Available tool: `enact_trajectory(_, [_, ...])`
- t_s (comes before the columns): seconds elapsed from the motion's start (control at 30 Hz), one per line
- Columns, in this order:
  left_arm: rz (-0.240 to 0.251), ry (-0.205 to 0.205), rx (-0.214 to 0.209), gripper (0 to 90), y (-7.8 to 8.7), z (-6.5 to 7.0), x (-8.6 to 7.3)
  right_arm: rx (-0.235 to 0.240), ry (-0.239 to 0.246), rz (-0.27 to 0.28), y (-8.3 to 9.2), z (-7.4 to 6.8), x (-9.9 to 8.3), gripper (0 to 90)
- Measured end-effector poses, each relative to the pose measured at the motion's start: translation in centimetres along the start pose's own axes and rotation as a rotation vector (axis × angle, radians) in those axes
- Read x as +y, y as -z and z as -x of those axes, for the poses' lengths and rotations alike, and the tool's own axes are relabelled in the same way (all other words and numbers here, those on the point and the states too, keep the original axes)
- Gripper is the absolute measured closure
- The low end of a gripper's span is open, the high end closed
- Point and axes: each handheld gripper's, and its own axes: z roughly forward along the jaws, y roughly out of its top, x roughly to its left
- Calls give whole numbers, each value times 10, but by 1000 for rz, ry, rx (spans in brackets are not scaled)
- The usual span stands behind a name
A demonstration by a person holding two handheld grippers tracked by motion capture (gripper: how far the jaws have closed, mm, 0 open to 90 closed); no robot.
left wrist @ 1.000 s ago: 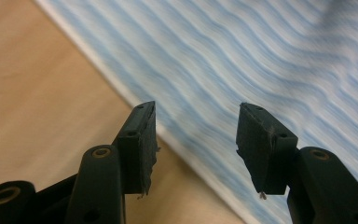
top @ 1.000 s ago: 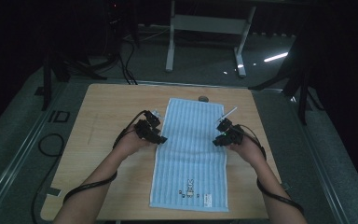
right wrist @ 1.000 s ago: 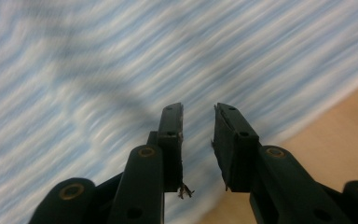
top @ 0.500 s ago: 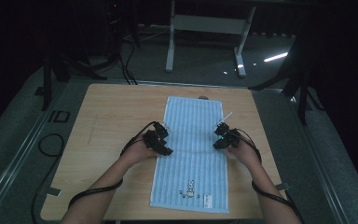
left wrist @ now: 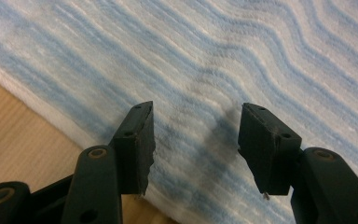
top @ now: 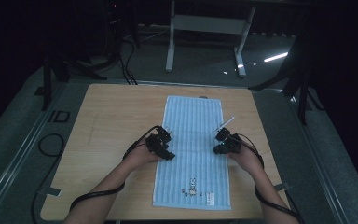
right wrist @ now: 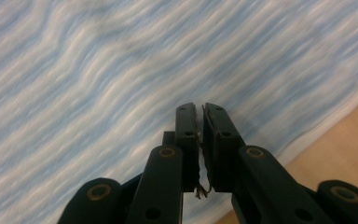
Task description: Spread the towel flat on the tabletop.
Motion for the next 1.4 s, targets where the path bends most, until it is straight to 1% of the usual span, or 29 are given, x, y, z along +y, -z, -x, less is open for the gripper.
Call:
enact_trajectory(0.07, [-3,1,6,451,0,3,-1,-4,6,-4,-1,-5,-8,840])
enact_trajectory(0.1, [-3,1,6,448,0,3,-1,-4,6,-4,-1,-5,-8,840])
enact_trajectory(0.13, [1,-8,1,448,0,7,-3,-6,10,-8,-2,-8,-12,825])
enact_trajectory(0.17, [2,-13,2,421,0,9,-4,-5,20,-15,-4,-12,-19,803])
enact_trajectory(0.2, [-1,-16,5,421,1,12,-5,-9,19,-1,-4,-14,-23,802])
enact_trajectory(0.3, [7,-27,-10,419,2,18,-9,1,10,24,-2,-19,-33,802])
enact_trajectory(0.4, [22,-20,-30,419,3,24,-14,2,8,34,1,-22,-41,802])
enact_trajectory(0.5, [28,-28,-32,418,4,30,-19,11,6,39,3,-24,-48,800])
enact_trajectory(0.57, [19,-40,-37,419,5,35,-21,24,6,35,4,-25,-50,801])
enact_trajectory(0.63, [1,-60,-27,419,6,40,-22,23,7,33,5,-26,-51,802])
enact_trajectory(0.67, [-5,-61,-20,419,7,43,-23,22,8,35,5,-26,-52,801])
enact_trajectory(0.73, [-11,-76,-10,419,7,47,-25,19,8,34,5,-29,-53,797])
enact_trajectory(0.8, [-12,-73,-8,418,8,50,-27,20,7,41,6,-31,-55,782])
enact_trajectory(0.87, [-12,-77,-16,417,9,52,-30,25,7,51,6,-36,-58,782])
enact_trajectory(0.9, [-12,-77,-16,417,9,52,-30,29,14,52,6,-38,-59,781])
enact_trajectory(0.93, [-6,-74,-26,417,11,54,-34,28,21,51,7,-40,-61,782])
enact_trajectory(1.0, [-5,-89,-28,417,12,54,-37,32,20,52,8,-44,-63,780])
enact_trajectory(1.1, [2,-77,-38,417,14,53,-40,39,27,53,8,-48,-65,771])
enact_trajectory(1.17, [2,-73,-45,417,14,53,-41,49,27,53,9,-48,-65,756])
enact_trajectory(1.27, [-4,-73,-53,414,16,53,-40,48,25,53,10,-48,-65,743])
enact_trajectory(1.33, [13,-69,-39,412,22,51,-39,39,37,73,18,-48,-63,723])
enact_trajectory(1.4, [34,-53,-39,413,28,47,-38,19,42,94,25,-46,-61,709])
